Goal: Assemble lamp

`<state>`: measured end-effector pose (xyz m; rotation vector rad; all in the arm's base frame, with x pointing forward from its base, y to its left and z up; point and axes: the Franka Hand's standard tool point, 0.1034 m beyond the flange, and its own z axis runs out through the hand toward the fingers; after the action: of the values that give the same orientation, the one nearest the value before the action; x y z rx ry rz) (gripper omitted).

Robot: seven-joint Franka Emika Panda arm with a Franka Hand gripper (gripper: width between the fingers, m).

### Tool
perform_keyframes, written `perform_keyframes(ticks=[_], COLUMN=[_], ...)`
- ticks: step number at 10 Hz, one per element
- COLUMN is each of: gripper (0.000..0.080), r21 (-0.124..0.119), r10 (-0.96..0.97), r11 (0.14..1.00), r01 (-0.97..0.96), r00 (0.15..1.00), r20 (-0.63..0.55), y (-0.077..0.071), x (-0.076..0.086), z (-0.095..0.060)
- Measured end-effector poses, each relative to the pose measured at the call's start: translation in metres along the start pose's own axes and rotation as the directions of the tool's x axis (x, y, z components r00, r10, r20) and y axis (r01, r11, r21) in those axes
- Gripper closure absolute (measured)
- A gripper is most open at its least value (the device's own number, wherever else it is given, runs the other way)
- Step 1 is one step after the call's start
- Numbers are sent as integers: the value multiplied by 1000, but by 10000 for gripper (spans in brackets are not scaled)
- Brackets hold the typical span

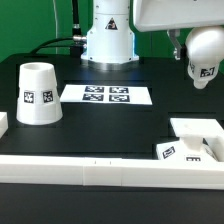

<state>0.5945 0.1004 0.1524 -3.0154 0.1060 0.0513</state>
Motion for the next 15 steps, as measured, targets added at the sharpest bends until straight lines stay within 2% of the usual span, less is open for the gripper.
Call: perform_keyframes(ticks=[2, 6, 10, 11, 13, 15], gripper=[222, 222, 222, 222, 222, 222], r21=[3, -18, -22, -53, -86, -87], r10=[-11, -72, -80, -134, -179, -182], r11=[1000, 997, 997, 991, 984, 983], r01=[12, 70, 77, 123, 159, 161], r00=[989, 930, 932, 926, 915, 915], r20=[-150, -361, -352, -352, -361, -361], y=[-1, 14, 14, 21, 27, 25], x=[5, 30, 26, 29, 44, 45], z=[0, -20, -14, -15, -16, -15])
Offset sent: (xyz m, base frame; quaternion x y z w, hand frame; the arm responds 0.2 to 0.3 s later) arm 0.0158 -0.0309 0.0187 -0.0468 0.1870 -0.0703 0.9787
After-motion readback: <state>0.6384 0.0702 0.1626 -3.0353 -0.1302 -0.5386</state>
